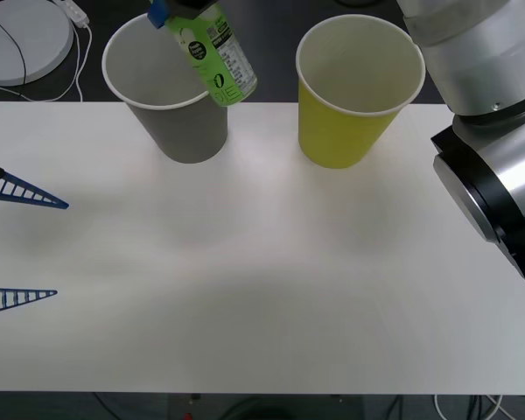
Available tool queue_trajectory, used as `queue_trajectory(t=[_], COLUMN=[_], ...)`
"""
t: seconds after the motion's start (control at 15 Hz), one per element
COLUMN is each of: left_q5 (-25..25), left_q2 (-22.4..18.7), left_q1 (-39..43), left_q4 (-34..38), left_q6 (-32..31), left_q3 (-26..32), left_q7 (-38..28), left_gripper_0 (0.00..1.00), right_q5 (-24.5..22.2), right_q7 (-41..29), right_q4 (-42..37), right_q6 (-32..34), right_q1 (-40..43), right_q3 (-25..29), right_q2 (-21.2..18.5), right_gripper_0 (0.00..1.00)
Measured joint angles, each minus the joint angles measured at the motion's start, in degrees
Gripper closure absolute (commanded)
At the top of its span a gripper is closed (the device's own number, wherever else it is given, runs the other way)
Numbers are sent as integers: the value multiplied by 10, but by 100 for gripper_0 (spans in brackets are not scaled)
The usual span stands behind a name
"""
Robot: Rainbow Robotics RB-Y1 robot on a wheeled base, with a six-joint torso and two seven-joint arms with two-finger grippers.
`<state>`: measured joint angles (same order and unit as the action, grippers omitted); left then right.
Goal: Put the can into the green bin and the plastic bottle into the gray bin
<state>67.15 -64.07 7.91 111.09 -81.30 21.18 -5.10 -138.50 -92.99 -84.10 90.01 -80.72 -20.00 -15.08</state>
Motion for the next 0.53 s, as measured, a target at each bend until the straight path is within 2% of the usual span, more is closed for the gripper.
queue_trajectory(t=[0.53], left_q5=[0], left_q2=[0], left_q1=[0], left_q4=[0], left_q6=[0], left_q3=[0], left_q7=[0], left_gripper_0=[0], right_q5=[-16], right_q7=[1], right_q4=[151], right_q6=[0], right_q1=[-67], right_q3=[-9], right_q2=[23], right_gripper_0=[100])
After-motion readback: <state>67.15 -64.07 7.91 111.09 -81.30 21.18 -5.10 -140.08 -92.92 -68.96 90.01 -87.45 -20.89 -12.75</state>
